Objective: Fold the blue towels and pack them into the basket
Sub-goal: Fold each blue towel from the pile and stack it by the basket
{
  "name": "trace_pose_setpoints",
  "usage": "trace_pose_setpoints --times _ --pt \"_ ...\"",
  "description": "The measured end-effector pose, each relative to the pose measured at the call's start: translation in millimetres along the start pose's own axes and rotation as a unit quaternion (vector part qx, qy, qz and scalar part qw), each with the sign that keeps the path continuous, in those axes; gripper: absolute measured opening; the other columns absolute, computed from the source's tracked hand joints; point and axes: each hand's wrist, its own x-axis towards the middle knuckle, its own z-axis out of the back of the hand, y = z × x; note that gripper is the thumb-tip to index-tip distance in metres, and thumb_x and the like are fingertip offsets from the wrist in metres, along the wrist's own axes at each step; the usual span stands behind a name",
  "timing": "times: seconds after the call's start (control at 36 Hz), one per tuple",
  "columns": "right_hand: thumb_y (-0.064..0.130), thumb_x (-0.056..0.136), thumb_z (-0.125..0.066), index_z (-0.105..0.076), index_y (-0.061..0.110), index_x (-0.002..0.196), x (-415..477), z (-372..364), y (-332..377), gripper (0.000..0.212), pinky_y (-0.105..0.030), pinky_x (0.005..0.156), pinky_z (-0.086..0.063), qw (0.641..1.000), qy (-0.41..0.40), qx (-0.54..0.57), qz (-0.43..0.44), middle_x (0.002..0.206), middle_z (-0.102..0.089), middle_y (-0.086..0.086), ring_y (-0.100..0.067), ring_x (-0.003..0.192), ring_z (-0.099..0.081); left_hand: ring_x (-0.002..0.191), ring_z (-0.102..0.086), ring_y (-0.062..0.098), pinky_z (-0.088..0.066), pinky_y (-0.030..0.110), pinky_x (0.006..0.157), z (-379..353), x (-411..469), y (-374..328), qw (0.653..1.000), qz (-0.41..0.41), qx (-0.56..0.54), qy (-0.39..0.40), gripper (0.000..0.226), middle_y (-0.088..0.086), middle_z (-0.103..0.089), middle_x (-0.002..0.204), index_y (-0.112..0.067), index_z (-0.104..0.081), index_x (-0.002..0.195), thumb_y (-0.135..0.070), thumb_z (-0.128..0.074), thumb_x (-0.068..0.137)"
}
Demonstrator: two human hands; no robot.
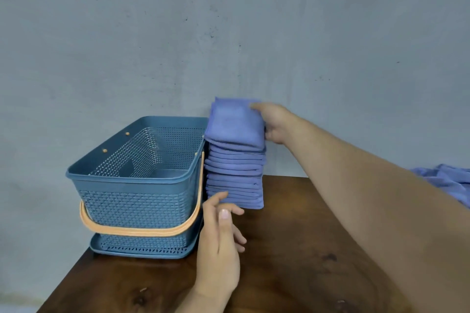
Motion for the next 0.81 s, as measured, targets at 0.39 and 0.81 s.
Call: trace_pose_setpoints --times 0.39,0.81 --pt "0.005 0.096 -0.067 -0.069 -0.002 0.123 43 8 -21 0.029 -0.038 0.081 -0.057 0.988 -0.077 -0.136 -0.015 0.121 -0.069 -0.025 -0.033 0.101 -0.068 0.064 -0.064 0.022 -0.061 0.044 0.052 1 0 2 0.998 0.023 0.034 0.047 0.027 -0.009 -0.068 0.113 -0.054 -0.049 0.129 -0.053 -0.035 0.106" --pt "0.028 0.106 -0.053 -0.063 0.018 0.143 5 11 -44 0.039 -0.031 0.108 -0.044 0.895 0.036 -0.406 0.181 0.151 -0.057 -0.001 -0.019 0.131 -0.057 0.066 -0.065 0.018 -0.061 0.047 0.062 1 -3 2 0.991 0.032 0.09 0.092 0.024 -0.012 -0.069 0.112 -0.044 -0.047 0.132 -0.044 -0.035 0.111"
